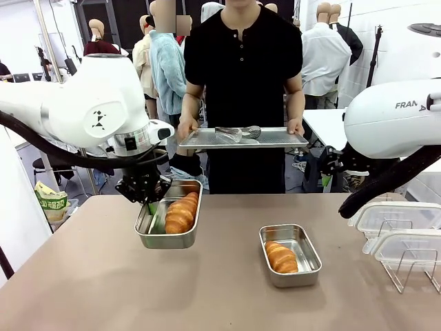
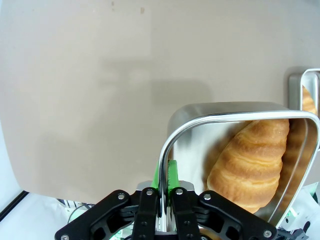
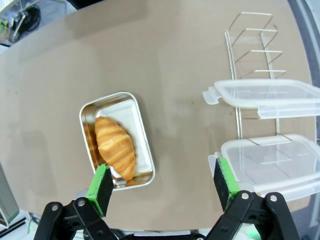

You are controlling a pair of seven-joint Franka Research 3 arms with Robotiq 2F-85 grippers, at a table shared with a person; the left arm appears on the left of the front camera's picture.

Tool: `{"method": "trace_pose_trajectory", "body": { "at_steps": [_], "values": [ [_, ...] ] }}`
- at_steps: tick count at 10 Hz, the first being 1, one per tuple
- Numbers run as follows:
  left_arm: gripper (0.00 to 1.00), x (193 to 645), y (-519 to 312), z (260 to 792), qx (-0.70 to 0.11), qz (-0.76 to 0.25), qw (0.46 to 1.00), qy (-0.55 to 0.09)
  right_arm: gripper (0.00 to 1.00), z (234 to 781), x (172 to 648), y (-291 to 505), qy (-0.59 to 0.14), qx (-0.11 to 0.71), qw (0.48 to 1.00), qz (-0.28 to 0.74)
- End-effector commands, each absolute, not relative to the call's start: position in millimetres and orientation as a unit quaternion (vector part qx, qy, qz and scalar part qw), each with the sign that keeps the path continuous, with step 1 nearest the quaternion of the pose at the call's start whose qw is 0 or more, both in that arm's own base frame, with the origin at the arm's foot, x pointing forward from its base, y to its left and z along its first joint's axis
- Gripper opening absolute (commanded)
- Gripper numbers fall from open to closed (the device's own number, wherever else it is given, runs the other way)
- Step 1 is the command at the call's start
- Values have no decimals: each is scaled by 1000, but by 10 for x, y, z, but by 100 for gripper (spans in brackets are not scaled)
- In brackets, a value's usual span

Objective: Place the bread in airtight containers.
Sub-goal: Once an object is inside an Airtight Container , place the container in the center of the table.

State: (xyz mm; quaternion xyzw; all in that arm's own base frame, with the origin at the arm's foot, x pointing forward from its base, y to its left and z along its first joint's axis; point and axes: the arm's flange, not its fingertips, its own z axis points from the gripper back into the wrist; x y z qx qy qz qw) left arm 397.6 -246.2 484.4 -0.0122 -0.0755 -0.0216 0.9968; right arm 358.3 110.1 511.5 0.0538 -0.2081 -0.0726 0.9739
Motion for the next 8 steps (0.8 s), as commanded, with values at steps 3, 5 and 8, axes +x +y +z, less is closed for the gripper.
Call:
{"method": "trace_pose_trajectory", "body": {
  "at_steps": [3, 5, 8],
  "values": [
    [0, 4498, -2072, 4391, -68, 2, 997, -30, 100, 5113, 3583, 1097, -208, 51, 974, -73],
    [0, 4679, -1977, 4055, -56, -9, 998, 4, 100, 5113, 3583, 1097, -208, 51, 974, -73],
    [0, 4791, -1957, 3709, -28, 9, 999, -21, 100, 5113, 3583, 1097, -208, 51, 974, -73]
  ]
}}
